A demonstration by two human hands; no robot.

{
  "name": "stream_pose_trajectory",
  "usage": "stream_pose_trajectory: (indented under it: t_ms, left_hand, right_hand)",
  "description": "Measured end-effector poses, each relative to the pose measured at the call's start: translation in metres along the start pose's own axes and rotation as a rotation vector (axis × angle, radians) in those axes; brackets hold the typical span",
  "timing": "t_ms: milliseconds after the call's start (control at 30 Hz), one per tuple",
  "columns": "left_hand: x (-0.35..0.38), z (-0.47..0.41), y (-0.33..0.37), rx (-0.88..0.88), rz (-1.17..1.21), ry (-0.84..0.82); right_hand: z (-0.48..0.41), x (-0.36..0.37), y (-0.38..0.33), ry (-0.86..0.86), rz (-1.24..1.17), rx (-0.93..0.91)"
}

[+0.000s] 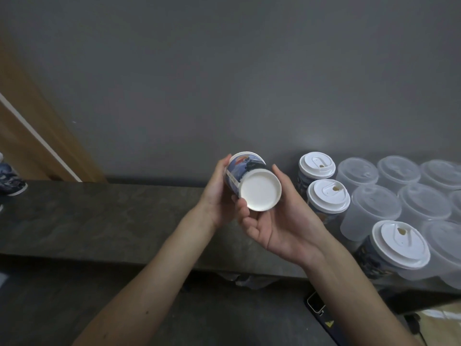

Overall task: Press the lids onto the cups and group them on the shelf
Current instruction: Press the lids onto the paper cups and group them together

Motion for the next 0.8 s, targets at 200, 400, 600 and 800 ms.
stream_pose_trajectory:
  t_ms: [200, 400, 600, 800]
  left_hand:
    - [-0.001, 0.011, 0.037, 0.172, -0.307, 0.036]
    - [0.012, 0.022, 0.034, 0.205, -0.222, -0.126]
    - [0.006, 0.025, 0.035, 0.472, -0.553, -0.085]
    - [0.001, 0.018, -0.004, 0.450, -0.765, -0.046]
  right_hand:
    - [-0.006, -0.029, 0.003, 0.224, 0.551, -0.151]
    - [-0.010, -0.032, 0.014, -0.002, 0.107, -0.051]
    - [-0.015, -0.078, 0.010, 0.296, 0.984, -0.397]
    - [-0.030, -0.131, 0.031, 0.417, 1.151, -0.453]
Point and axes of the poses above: each hand's wrist, its own z-axis away from the middle knuckle, its own x-axis out of the palm, y = z × x, the point moved 4 cm from there along -z, towards the middle knuckle, and after that the axes turned 5 degrees about -y, right-handed, at the moved point
